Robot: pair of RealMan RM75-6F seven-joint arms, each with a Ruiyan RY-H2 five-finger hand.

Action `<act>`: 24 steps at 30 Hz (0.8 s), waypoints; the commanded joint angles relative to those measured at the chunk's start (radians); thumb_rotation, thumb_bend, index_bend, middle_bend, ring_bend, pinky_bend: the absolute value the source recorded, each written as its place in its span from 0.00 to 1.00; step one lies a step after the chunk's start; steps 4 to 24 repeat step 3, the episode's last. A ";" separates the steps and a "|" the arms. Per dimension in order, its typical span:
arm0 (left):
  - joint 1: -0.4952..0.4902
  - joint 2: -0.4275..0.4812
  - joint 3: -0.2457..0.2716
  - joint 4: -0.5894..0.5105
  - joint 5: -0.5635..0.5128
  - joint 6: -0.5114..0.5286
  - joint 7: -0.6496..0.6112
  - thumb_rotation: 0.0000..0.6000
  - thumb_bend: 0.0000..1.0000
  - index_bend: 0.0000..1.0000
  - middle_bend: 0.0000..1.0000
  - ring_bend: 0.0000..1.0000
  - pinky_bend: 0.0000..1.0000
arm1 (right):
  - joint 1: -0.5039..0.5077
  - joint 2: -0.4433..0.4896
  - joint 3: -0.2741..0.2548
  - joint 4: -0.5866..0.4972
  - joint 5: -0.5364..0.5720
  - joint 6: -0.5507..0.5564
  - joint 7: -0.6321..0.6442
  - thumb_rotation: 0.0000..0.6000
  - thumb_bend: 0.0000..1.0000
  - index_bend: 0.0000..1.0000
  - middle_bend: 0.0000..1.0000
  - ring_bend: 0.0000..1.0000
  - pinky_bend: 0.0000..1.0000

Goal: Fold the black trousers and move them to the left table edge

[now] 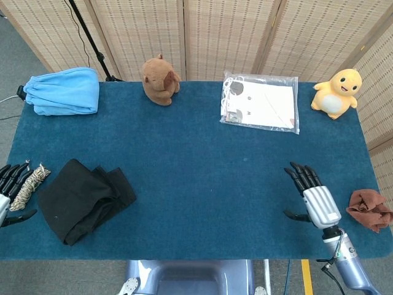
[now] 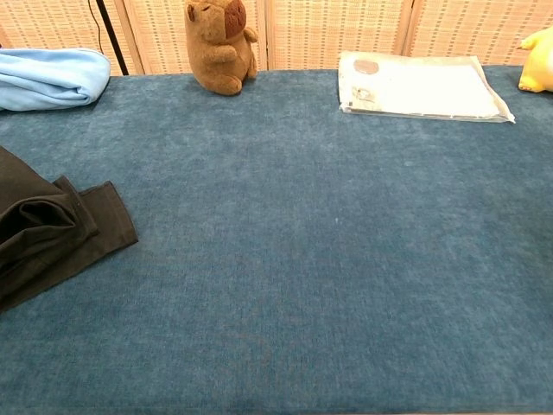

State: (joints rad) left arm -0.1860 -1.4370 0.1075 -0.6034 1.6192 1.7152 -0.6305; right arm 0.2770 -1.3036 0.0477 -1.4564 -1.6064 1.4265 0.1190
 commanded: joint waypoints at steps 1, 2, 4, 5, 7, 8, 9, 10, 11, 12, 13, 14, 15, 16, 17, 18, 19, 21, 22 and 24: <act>-0.050 0.195 -0.086 -0.581 -0.159 -0.241 0.345 1.00 0.00 0.00 0.00 0.00 0.00 | -0.041 -0.070 0.063 0.066 0.023 0.125 -0.144 1.00 0.00 0.00 0.00 0.00 0.00; -0.052 0.218 -0.095 -0.645 -0.182 -0.259 0.386 1.00 0.00 0.00 0.00 0.00 0.00 | -0.044 -0.073 0.067 0.070 0.030 0.128 -0.153 1.00 0.00 0.00 0.00 0.00 0.00; -0.053 0.235 -0.104 -0.696 -0.205 -0.275 0.417 1.00 0.00 0.00 0.00 0.00 0.00 | -0.047 -0.075 0.071 0.073 0.040 0.130 -0.162 1.00 0.00 0.00 0.00 0.00 0.00; -0.053 0.235 -0.104 -0.696 -0.205 -0.275 0.417 1.00 0.00 0.00 0.00 0.00 0.00 | -0.047 -0.075 0.071 0.073 0.040 0.130 -0.162 1.00 0.00 0.00 0.00 0.00 0.00; -0.053 0.235 -0.104 -0.696 -0.205 -0.275 0.417 1.00 0.00 0.00 0.00 0.00 0.00 | -0.047 -0.075 0.071 0.073 0.040 0.130 -0.162 1.00 0.00 0.00 0.00 0.00 0.00; -0.053 0.235 -0.104 -0.696 -0.205 -0.275 0.417 1.00 0.00 0.00 0.00 0.00 0.00 | -0.047 -0.075 0.071 0.073 0.040 0.130 -0.162 1.00 0.00 0.00 0.00 0.00 0.00; -0.053 0.235 -0.104 -0.696 -0.205 -0.275 0.417 1.00 0.00 0.00 0.00 0.00 0.00 | -0.047 -0.075 0.071 0.073 0.040 0.130 -0.162 1.00 0.00 0.00 0.00 0.00 0.00; -0.053 0.235 -0.104 -0.696 -0.205 -0.275 0.417 1.00 0.00 0.00 0.00 0.00 0.00 | -0.047 -0.075 0.071 0.073 0.040 0.130 -0.162 1.00 0.00 0.00 0.00 0.00 0.00; -0.053 0.235 -0.104 -0.696 -0.205 -0.275 0.417 1.00 0.00 0.00 0.00 0.00 0.00 | -0.047 -0.075 0.071 0.073 0.040 0.130 -0.162 1.00 0.00 0.00 0.00 0.00 0.00; -0.053 0.235 -0.104 -0.696 -0.205 -0.275 0.417 1.00 0.00 0.00 0.00 0.00 0.00 | -0.047 -0.075 0.071 0.073 0.040 0.130 -0.162 1.00 0.00 0.00 0.00 0.00 0.00; -0.053 0.235 -0.104 -0.696 -0.205 -0.275 0.417 1.00 0.00 0.00 0.00 0.00 0.00 | -0.047 -0.075 0.071 0.073 0.040 0.130 -0.162 1.00 0.00 0.00 0.00 0.00 0.00; -0.053 0.235 -0.104 -0.696 -0.205 -0.275 0.417 1.00 0.00 0.00 0.00 0.00 0.00 | -0.047 -0.075 0.071 0.073 0.040 0.130 -0.162 1.00 0.00 0.00 0.00 0.00 0.00; -0.053 0.235 -0.104 -0.696 -0.205 -0.275 0.417 1.00 0.00 0.00 0.00 0.00 0.00 | -0.047 -0.075 0.071 0.073 0.040 0.130 -0.162 1.00 0.00 0.00 0.00 0.00 0.00; -0.053 0.235 -0.104 -0.696 -0.205 -0.275 0.417 1.00 0.00 0.00 0.00 0.00 0.00 | -0.047 -0.075 0.071 0.073 0.040 0.130 -0.162 1.00 0.00 0.00 0.00 0.00 0.00; -0.053 0.235 -0.104 -0.696 -0.205 -0.275 0.417 1.00 0.00 0.00 0.00 0.00 0.00 | -0.047 -0.075 0.071 0.073 0.040 0.130 -0.162 1.00 0.00 0.00 0.00 0.00 0.00; -0.053 0.235 -0.104 -0.696 -0.205 -0.275 0.417 1.00 0.00 0.00 0.00 0.00 0.00 | -0.047 -0.075 0.071 0.073 0.040 0.130 -0.162 1.00 0.00 0.00 0.00 0.00 0.00; -0.053 0.235 -0.104 -0.696 -0.205 -0.275 0.417 1.00 0.00 0.00 0.00 0.00 0.00 | -0.047 -0.075 0.071 0.073 0.040 0.130 -0.162 1.00 0.00 0.00 0.00 0.00 0.00; -0.053 0.235 -0.104 -0.696 -0.205 -0.275 0.417 1.00 0.00 0.00 0.00 0.00 0.00 | -0.047 -0.075 0.071 0.073 0.040 0.130 -0.162 1.00 0.00 0.00 0.00 0.00 0.00; -0.053 0.235 -0.104 -0.696 -0.205 -0.275 0.417 1.00 0.00 0.00 0.00 0.00 0.00 | -0.047 -0.075 0.071 0.073 0.040 0.130 -0.162 1.00 0.00 0.00 0.00 0.00 0.00; -0.053 0.235 -0.104 -0.696 -0.205 -0.275 0.417 1.00 0.00 0.00 0.00 0.00 0.00 | -0.047 -0.075 0.071 0.073 0.040 0.130 -0.162 1.00 0.00 0.00 0.00 0.00 0.00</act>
